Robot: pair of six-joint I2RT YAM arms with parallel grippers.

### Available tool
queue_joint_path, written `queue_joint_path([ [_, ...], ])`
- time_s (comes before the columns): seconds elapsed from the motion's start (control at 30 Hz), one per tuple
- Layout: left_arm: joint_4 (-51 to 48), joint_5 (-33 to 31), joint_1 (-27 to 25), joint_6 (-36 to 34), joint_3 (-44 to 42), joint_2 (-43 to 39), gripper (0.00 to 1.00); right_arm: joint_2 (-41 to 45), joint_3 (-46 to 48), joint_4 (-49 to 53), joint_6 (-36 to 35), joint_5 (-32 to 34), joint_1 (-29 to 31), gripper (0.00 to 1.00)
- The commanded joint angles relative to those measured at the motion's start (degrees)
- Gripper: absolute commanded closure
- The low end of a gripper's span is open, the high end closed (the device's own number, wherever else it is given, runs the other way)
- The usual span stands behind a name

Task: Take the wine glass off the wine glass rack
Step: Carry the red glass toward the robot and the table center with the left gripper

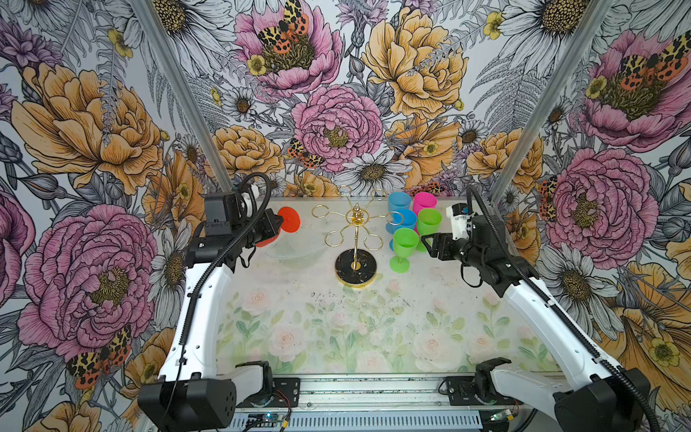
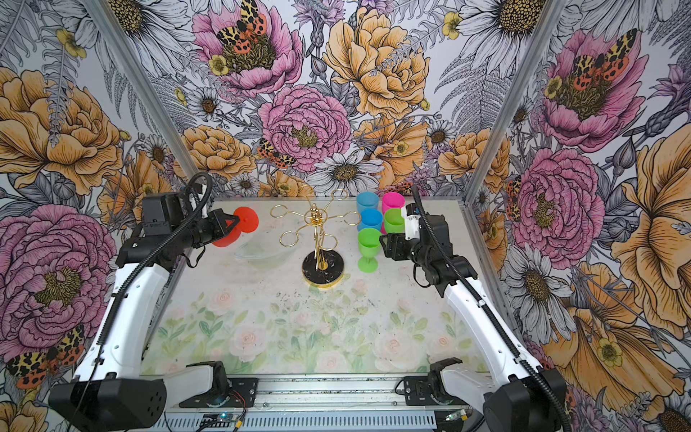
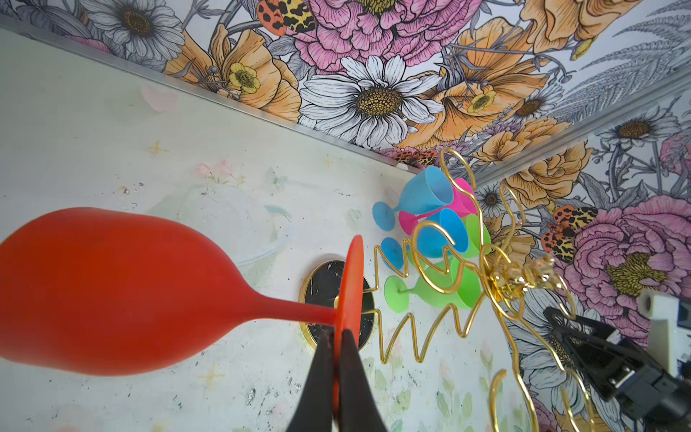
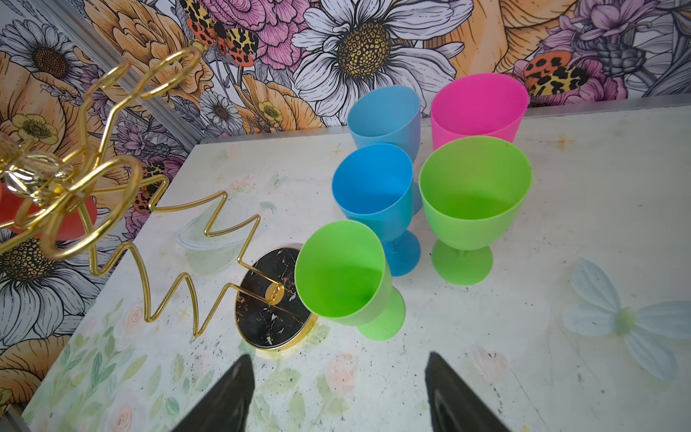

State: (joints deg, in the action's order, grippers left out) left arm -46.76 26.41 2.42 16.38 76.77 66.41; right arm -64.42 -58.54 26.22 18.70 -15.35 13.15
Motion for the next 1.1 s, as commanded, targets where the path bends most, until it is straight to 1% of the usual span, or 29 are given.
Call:
queue_joint_path([
  [0.0, -5.89, 2.54, -2.34, -4.47, -2.07, -3.58, 1.0, -0.39, -1.55, -2.05, 0.99, -1.07, -0.06, 0.28],
  [0.13, -7.65, 7.14, -5.18, -4.12, -4.87, -8.08, 1.0, -0.53, -1.85, -1.97, 1.11, -1.23, -0.01, 0.28],
  [0.33, -8.42, 10.74, -8.41, -2.45, -8.68, -14.32, 1.0, -1.01, -2.19, -1.96, 1.09, -1.78, -0.01, 0.28],
  [0.47, -8.48, 13.55, -11.06, -1.43, -10.44, -16.37, 1.0, -1.49, -2.32, -1.96, 1.34, -2.03, -0.01, 0.28],
  [0.57, -8.44, 13.86, -15.51, -1.13, -10.86, -16.92, 1.0, -1.71, -2.29, -1.96, 1.46, -2.31, 0.0, 0.28],
  [0.77, -8.26, 10.43, -27.52, -1.54, -9.13, -16.2, 1.0, -2.01, -2.28, -1.46, 2.39, -2.83, 0.03, 0.28],
  [0.9, -7.25, 8.7, -34.13, -2.17, -7.15, -14.94, 1.0, -3.25, -4.26, 2.4, 2.47, -3.2, 0.25, 0.29],
  [0.97, -4.64, 8.25, -36.82, -2.54, -7.24, -14.9, 1.0, -4.21, -5.93, 5.57, 2.0, -2.52, 0.52, 0.29],
  [1.07, 3.14, 5.03, -41.68, -2.86, -10.09, -16.19, 1.0, -5.88, -9.04, 11.03, 1.28, -1.07, 0.97, 0.29],
])
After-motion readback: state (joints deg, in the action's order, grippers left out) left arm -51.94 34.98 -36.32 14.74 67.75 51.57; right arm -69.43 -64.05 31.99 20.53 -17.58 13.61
